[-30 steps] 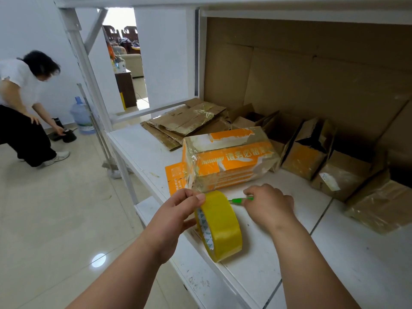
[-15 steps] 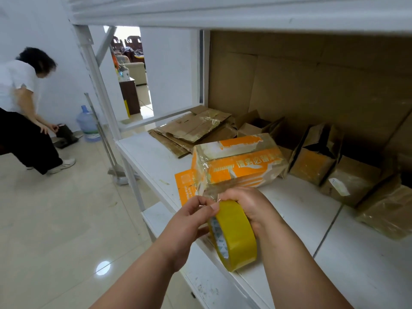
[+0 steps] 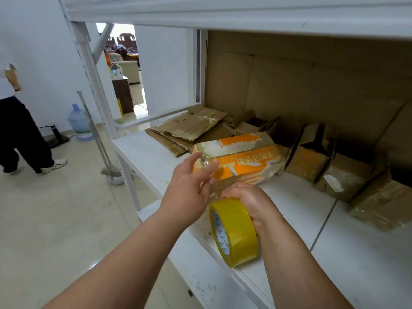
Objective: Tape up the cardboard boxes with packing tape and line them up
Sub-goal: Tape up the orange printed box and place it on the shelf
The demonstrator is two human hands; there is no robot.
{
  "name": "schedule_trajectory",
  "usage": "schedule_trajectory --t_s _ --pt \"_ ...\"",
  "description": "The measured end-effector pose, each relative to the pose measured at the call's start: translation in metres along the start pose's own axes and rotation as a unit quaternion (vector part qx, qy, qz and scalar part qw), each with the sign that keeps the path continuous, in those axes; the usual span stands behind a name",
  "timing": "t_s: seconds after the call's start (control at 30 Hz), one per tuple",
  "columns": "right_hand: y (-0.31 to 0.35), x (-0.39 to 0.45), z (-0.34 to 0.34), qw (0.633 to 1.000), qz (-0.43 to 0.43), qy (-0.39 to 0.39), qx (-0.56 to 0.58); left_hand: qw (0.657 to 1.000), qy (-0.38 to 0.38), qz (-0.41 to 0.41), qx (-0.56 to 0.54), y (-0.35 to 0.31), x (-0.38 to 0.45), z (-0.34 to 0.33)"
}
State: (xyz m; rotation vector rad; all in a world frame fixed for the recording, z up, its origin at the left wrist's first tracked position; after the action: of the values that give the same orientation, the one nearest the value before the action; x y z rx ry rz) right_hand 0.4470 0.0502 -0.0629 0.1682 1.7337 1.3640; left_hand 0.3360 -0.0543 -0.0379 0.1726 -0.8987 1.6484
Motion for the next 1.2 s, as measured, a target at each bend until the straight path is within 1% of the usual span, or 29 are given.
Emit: schedule_trajectory --t_s 0.03,0.07,0.1,0.17,0.27,0.37,0.47,0.63,0.73,0.9,1.03,1.2 --pt "0.000 -0.001 0.000 1.000 0.001 0.001 0.004 0.999 0.038 -0.014 0.010 0.000 0.005 -0.007" --pt "-0.001 -0.003 0.000 1.000 0.001 0.001 0.006 0.998 0.062 -0.010 0.018 0.002 0.007 -0.011" --pt "-0.001 -0.004 0.000 1.000 0.002 0.001 0.006 0.997 0.067 0.003 0.023 0.005 0.008 -0.012" --pt "-0.002 -0.005 0.001 1.000 0.010 0.002 0.006 0.999 0.047 0.013 0.023 0.009 0.009 -0.012" --pt "-0.003 -0.007 0.001 1.000 0.019 -0.001 0.011 0.999 0.025 0.007 0.021 0.008 0.010 -0.013" --pt "-0.003 -0.010 0.004 1.000 0.020 -0.009 0.018 0.999 0.024 0.022 0.022 0.014 0.012 -0.014" --pt "-0.005 -0.011 0.013 0.999 0.015 -0.014 0.024 0.998 0.029 0.062 0.005 0.027 0.014 -0.010" --pt "-0.010 -0.009 0.025 0.999 0.011 -0.011 0.043 0.997 0.046 0.040 -0.042 0.031 0.017 -0.007" --pt "-0.011 -0.006 0.025 0.998 0.006 -0.008 0.055 0.997 0.051 0.045 -0.024 0.033 0.019 -0.008" --pt "-0.008 -0.003 0.019 0.999 0.017 -0.010 0.038 0.998 -0.008 0.061 0.025 0.026 0.026 -0.015" --pt "-0.007 0.001 0.022 0.999 0.020 -0.013 0.042 0.998 -0.026 0.043 0.040 0.027 0.028 -0.020" --pt "-0.007 0.006 0.026 0.998 0.010 -0.016 0.058 1.000 0.005 -0.007 0.010 0.037 0.028 -0.018"
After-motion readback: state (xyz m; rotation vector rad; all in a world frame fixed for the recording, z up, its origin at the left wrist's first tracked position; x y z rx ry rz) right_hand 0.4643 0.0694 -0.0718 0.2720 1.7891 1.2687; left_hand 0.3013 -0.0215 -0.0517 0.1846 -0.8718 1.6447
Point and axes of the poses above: each hand's wrist, its own x-axis towards the middle knuckle, its own z-axis out of the back of the hand, y = z × x, the point moved 5 cm from there along x, towards the middle knuckle, and after that the axes turned 15 degrees about -z, right-handed, at the moved point
